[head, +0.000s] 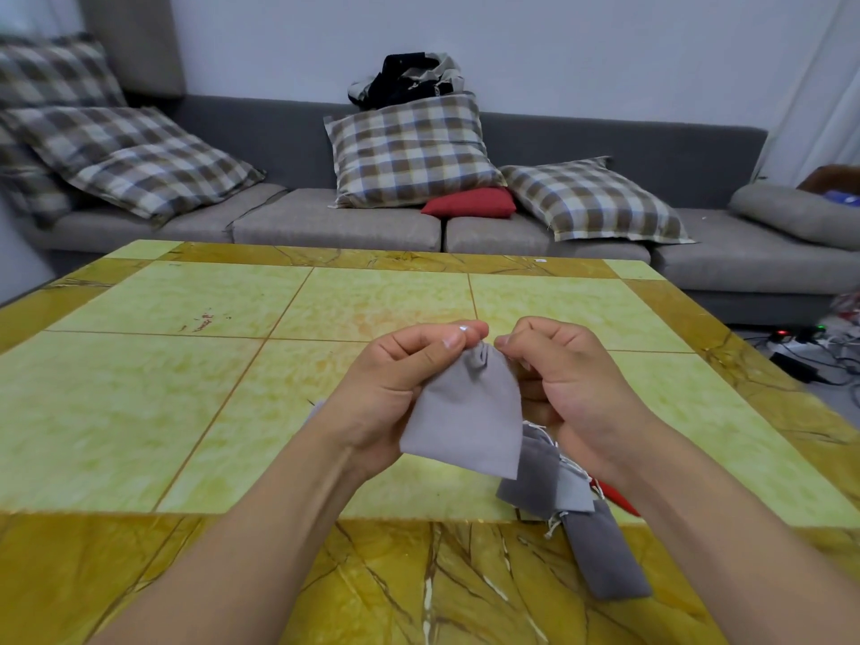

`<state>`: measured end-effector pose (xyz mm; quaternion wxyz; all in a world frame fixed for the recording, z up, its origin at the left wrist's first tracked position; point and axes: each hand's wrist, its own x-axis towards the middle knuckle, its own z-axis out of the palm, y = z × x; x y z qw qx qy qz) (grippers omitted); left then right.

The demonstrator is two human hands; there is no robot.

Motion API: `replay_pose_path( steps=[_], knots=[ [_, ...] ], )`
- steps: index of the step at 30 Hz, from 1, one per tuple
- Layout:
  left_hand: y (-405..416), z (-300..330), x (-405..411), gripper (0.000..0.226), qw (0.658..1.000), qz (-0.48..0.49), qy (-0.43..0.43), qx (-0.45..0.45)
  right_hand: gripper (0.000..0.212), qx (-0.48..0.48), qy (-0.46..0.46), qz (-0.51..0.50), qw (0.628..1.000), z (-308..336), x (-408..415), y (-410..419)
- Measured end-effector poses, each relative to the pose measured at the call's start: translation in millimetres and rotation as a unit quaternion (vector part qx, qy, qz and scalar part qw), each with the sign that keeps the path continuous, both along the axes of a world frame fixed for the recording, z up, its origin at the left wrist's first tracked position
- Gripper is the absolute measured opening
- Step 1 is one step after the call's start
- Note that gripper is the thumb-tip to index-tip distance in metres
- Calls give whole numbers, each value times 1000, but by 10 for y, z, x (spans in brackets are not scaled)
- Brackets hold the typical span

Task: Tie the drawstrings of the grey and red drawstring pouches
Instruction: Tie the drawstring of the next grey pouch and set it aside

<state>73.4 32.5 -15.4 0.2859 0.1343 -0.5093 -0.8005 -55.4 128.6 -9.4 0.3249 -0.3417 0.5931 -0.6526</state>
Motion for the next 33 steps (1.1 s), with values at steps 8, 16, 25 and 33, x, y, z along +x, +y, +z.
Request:
replay_pose_path(
  steps=[8, 16, 25, 33],
  knots=[
    [-42, -37, -37, 19, 998, 9, -29, -60, 43, -30, 74, -4, 997, 11, -1, 30],
    [-150, -54, 18, 14, 980, 25, -82, -179, 26, -26, 304, 48, 951, 90, -150, 133],
    [-132, -136, -8, 4, 959, 89, -97, -249, 8, -50, 580, -9, 813, -89, -269, 73],
    [-133, -151, -29, 13, 948, 77, -119, -284, 6, -50, 556, -5, 829, -99, -236, 73]
  ],
)
